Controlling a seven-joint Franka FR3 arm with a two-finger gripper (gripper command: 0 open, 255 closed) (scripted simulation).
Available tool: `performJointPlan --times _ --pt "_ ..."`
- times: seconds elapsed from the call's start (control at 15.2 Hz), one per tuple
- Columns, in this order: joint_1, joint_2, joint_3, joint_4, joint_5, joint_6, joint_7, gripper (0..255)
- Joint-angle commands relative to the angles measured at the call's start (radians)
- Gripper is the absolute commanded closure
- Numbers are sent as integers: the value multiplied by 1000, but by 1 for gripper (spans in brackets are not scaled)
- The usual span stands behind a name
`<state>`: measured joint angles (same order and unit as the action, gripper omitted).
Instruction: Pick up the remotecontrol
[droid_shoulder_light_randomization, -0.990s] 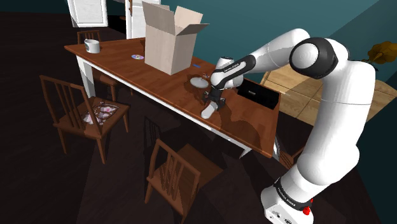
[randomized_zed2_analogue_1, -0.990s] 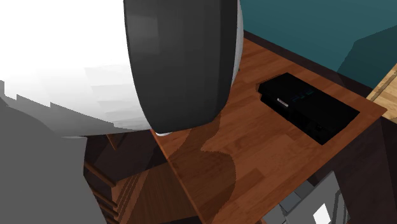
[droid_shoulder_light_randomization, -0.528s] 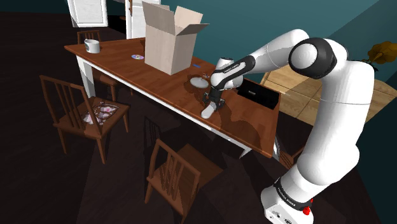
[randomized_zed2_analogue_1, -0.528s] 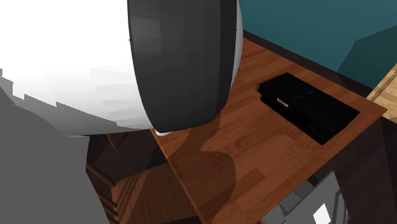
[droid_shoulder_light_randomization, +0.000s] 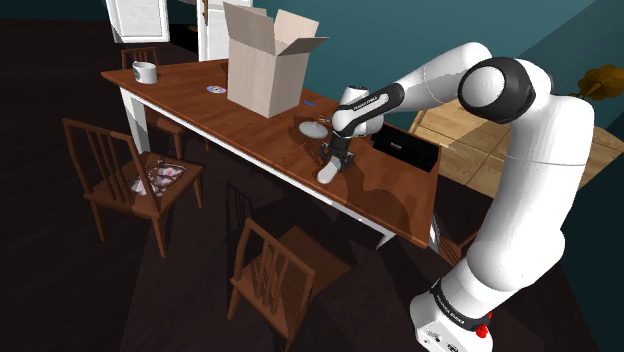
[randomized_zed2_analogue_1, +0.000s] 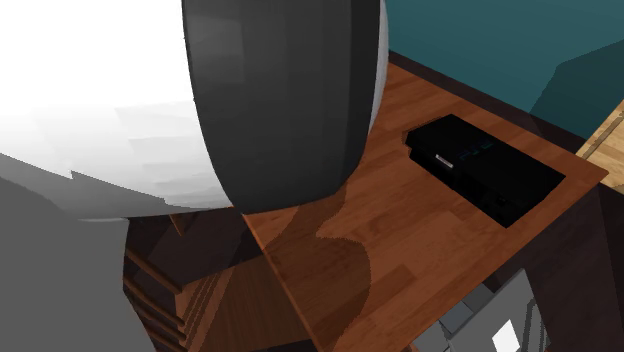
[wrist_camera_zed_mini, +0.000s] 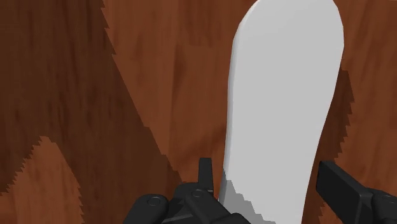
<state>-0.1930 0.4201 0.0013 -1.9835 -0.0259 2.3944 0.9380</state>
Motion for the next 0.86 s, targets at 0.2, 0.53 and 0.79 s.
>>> performJointPlan --times 0.2,0.53,0.79 --pt "0 -48 1 5 1 -52 -2 255" --pt "0 -89 1 18 2 -107 -3 255" --pt "0 -106 1 26 3 -132 -4 255"
